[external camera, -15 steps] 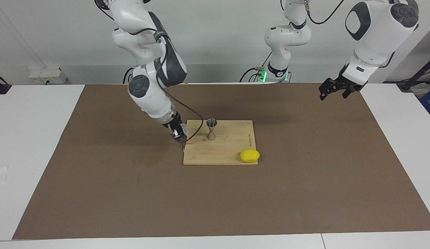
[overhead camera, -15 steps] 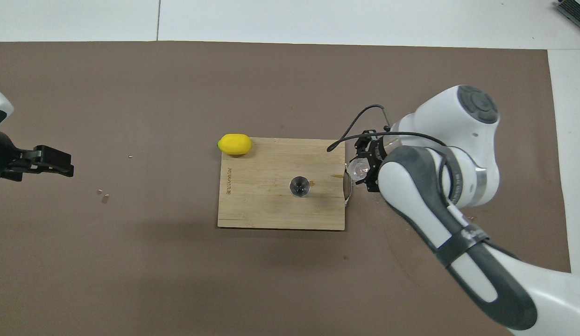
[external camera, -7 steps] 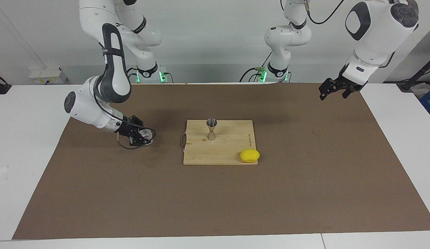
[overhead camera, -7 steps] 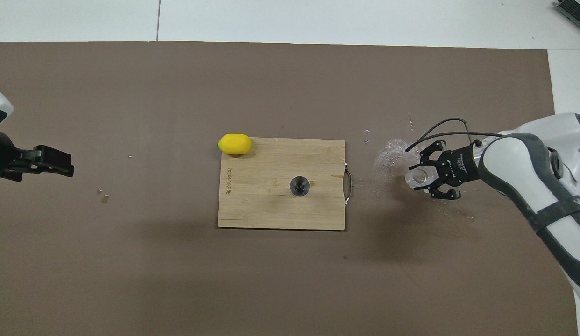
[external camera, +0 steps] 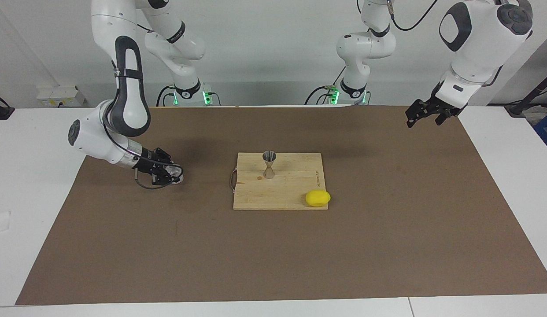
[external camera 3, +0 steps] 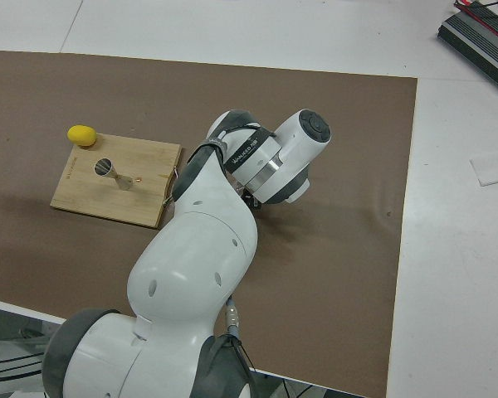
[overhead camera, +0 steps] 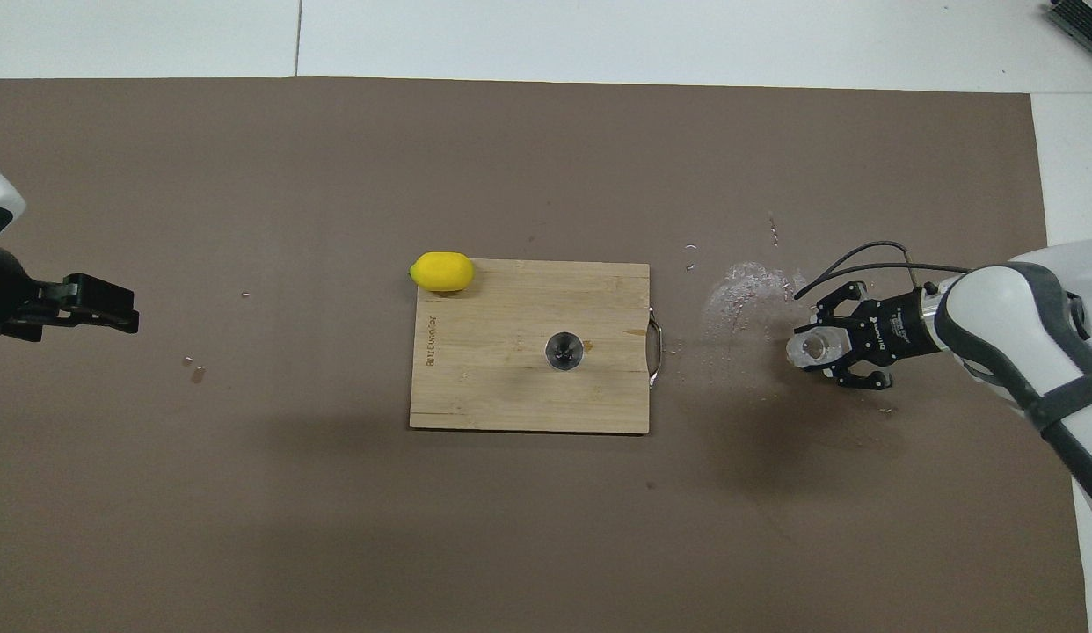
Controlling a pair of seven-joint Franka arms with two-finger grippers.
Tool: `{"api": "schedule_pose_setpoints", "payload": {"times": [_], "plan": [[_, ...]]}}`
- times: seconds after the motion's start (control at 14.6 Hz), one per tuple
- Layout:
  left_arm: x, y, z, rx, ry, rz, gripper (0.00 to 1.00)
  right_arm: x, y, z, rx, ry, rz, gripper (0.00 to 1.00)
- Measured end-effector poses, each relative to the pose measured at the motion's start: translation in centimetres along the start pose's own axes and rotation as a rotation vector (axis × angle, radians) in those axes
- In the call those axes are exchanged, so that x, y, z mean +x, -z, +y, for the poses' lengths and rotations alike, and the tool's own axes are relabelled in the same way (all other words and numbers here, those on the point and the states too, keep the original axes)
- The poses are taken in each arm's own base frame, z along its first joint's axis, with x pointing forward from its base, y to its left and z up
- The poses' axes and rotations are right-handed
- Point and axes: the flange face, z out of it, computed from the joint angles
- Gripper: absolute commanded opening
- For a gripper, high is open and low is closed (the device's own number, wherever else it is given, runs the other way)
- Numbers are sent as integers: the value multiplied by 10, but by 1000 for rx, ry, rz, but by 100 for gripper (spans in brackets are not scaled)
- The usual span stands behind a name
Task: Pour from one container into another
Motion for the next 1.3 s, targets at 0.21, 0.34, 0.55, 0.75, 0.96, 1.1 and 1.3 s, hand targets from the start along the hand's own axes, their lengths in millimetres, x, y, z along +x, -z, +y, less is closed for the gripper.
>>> {"api": "schedule_pose_setpoints", "payload": {"times": [0.21, 0.34, 0.55, 0.75, 0.96, 1.1, 1.3], "plan": [[0, 0, 0, 0, 0, 0, 100, 10, 1, 6, 2, -17, -5, 32], [0, 0, 0, 0, 0, 0, 100, 17, 3, 10, 5, -31, -7, 67], [0, 0, 0, 0, 0, 0, 100, 26, 5, 15, 9, -51, -11, 100], [0, 0, 0, 0, 0, 0, 100, 31, 8, 18, 16, -61, -12, 100], [0, 0, 0, 0, 0, 0, 100, 28, 19, 18, 36, -54, -3, 100], [0, 0, 0, 0, 0, 0, 100, 14, 37, 16, 60, -25, 10, 100], [0, 0, 0, 0, 0, 0, 100, -24, 58, 15, 71, 91, 25, 100]]}}
